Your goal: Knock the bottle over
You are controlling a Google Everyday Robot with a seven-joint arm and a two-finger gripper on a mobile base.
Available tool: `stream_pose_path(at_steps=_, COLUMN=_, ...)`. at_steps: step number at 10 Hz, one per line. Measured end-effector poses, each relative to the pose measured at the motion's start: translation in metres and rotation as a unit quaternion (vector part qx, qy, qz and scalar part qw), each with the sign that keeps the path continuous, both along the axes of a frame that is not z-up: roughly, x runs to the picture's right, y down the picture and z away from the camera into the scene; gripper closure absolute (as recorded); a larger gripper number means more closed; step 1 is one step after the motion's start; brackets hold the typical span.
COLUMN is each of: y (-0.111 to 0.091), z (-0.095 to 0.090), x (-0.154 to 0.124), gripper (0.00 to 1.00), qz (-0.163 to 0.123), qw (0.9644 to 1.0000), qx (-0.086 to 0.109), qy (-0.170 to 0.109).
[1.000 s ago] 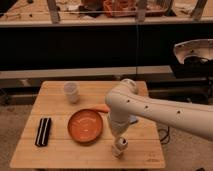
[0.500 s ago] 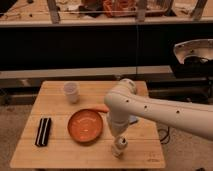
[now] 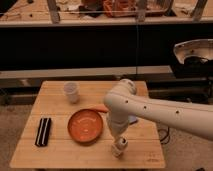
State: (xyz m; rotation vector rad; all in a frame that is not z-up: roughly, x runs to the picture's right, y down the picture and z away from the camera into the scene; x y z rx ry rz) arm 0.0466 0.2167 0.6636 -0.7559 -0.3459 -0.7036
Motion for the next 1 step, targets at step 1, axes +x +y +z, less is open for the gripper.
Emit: stream_pose_path(at_steps=1, y=-0.0001, z=0.0, x=0.001, gripper=1.0, qz=0.0, qw=1.0, qx=0.0, qy=0.0)
